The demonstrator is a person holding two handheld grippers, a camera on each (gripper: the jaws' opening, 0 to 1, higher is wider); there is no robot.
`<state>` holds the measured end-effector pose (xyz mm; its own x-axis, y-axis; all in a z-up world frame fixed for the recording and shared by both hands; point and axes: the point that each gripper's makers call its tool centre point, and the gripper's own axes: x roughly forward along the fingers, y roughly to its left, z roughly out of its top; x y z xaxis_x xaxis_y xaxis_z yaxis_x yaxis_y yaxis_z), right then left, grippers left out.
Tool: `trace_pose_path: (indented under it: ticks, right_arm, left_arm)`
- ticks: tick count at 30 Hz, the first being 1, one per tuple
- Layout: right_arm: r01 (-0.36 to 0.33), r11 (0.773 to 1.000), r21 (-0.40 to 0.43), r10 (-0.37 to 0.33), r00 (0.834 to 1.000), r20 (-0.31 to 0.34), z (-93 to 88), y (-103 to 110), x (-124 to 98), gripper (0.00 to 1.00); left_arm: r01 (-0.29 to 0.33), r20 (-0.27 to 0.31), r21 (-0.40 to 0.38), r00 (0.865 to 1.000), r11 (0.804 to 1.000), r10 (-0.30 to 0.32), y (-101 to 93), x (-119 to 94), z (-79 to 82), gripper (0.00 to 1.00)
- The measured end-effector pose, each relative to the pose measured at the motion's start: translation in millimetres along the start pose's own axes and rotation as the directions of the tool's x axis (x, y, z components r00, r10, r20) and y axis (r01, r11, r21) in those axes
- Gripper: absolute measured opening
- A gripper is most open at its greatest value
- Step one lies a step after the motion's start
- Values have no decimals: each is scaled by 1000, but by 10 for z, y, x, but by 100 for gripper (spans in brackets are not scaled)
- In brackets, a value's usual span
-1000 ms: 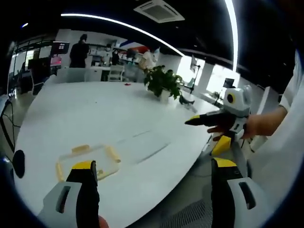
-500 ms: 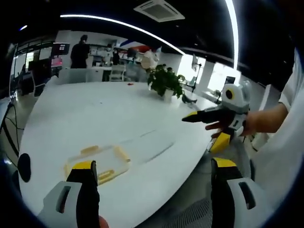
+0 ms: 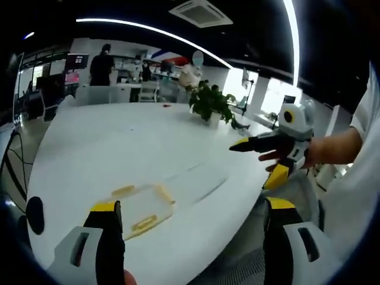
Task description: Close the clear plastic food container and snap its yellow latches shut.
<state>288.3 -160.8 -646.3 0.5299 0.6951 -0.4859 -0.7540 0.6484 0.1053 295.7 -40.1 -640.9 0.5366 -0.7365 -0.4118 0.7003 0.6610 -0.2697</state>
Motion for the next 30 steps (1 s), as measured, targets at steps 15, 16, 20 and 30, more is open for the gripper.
trace_pose_path:
  ticks: [15, 16, 20, 30]
  right_arm:
    - [-9, 999, -31, 8, 1000, -19, 110, -50, 250, 84]
    - [-12, 1000, -26, 11, 1000, -19, 112, -48, 265, 84]
    - [-16, 999, -37, 15, 1000, -26, 120, -51, 339, 84]
    - [-46, 992, -115, 39, 997, -65, 135, -114, 507, 82]
  left_arm:
    - [18, -33, 40, 999, 999, -17, 244, 6, -42, 96]
    - [22, -32, 42, 999, 999, -20, 254, 7, -38, 96]
    - [34, -36, 50, 999, 998, -33, 297, 22, -29, 96]
    - [86, -85, 149, 994, 985, -74, 458, 64, -38, 93]
